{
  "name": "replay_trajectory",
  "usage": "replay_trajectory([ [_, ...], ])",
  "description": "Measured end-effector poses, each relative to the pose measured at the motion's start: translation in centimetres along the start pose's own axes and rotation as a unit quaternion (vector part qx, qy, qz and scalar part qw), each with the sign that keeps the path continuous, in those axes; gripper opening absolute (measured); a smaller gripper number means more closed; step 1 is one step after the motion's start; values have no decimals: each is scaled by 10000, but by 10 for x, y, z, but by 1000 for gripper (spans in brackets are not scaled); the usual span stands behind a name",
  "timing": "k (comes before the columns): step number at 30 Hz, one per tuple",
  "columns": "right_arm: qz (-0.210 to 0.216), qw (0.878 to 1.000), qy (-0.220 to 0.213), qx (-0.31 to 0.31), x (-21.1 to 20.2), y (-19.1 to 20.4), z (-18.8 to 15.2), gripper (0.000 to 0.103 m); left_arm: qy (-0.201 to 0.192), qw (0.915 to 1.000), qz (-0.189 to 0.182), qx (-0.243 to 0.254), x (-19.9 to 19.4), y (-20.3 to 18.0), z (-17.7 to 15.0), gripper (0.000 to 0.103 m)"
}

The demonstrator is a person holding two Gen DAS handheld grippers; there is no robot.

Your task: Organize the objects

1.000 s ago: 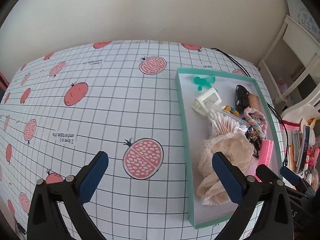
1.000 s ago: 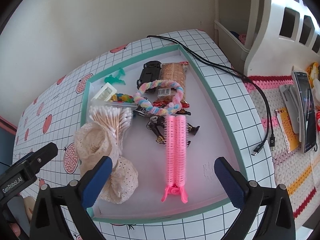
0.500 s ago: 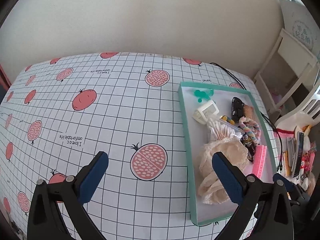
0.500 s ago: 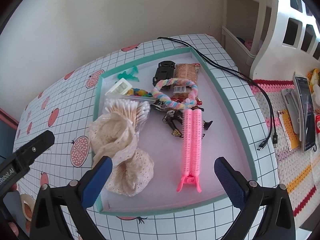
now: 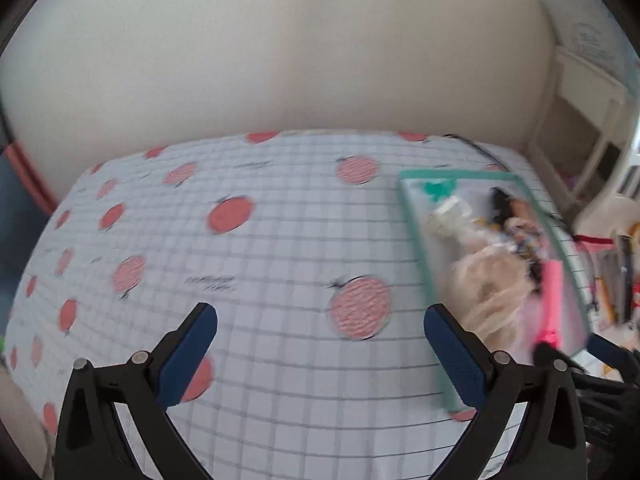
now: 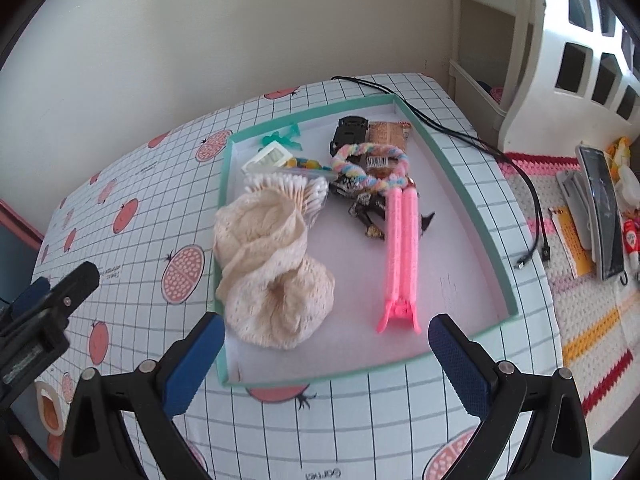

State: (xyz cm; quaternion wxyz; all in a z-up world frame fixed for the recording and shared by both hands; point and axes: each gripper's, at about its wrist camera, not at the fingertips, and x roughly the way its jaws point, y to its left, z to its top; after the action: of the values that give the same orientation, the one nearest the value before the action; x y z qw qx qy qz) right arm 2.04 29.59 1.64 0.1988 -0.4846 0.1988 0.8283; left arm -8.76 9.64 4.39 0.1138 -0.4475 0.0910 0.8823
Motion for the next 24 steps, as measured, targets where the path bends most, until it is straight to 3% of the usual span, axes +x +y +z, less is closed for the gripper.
replay_trajectory([
  [5,27,10000,-17,31,-12,4,-16,103,113,9992,-226,-301,-7,13,-9,103],
  [24,15,10000,-58,63,-43,3,-63,103,320,9994,-94,-59,-45,11,-65,103],
])
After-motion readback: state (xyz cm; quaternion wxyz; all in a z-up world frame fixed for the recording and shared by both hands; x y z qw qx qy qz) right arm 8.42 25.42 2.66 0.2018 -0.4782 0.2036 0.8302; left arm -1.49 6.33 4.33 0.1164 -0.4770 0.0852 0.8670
